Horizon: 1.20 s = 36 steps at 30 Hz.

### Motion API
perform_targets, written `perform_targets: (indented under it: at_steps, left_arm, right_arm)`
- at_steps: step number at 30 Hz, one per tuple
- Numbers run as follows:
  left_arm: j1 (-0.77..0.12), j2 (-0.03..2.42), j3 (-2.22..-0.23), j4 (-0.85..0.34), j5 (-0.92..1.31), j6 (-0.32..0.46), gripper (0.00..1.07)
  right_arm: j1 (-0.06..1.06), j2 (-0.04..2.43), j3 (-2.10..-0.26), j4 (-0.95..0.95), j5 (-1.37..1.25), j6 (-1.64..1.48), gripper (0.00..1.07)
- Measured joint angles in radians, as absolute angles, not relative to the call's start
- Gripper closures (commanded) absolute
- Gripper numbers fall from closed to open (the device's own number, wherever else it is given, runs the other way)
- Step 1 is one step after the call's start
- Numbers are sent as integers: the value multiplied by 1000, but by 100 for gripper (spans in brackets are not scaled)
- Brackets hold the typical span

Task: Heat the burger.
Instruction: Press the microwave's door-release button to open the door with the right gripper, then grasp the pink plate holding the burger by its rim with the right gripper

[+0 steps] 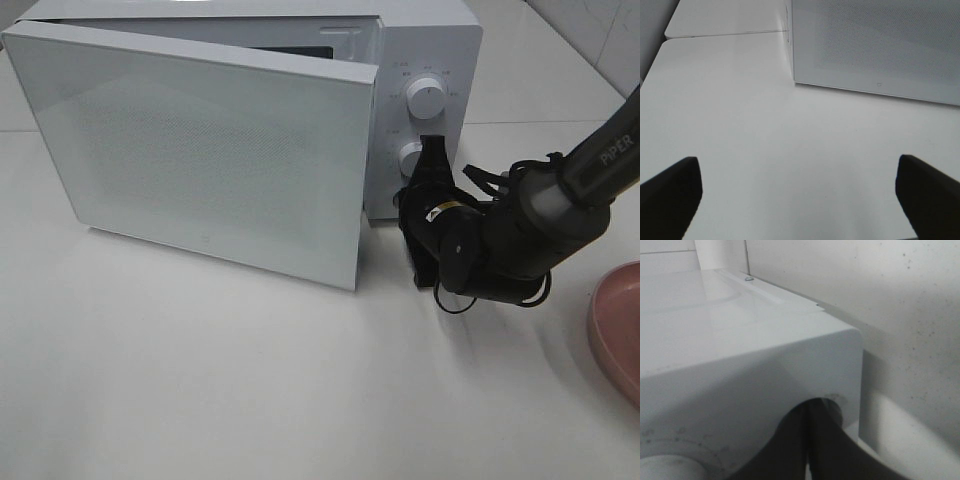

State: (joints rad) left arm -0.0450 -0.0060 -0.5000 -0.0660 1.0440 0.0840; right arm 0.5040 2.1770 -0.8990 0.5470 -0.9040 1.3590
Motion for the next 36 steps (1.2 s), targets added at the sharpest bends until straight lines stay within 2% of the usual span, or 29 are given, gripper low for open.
perform_targets:
  at_steps: [19,24,28,36]
  left_arm:
    - [-45,-6,-500,-66,1044,84,9]
    - [-45,-6,-500,-66,1044,84,9]
    - [-45,-6,-500,-66,1044,84,9]
    - [-45,-6,-500,-66,1044,84,9]
  right_arm:
    - [546,2177,-895,599,-928,1386,107]
    - [555,2140,-852,574,-912,1386,107]
    - [561,2097,-812,460,-841,1398,107]
    - [562,1983,-701,427,-754,1385,107]
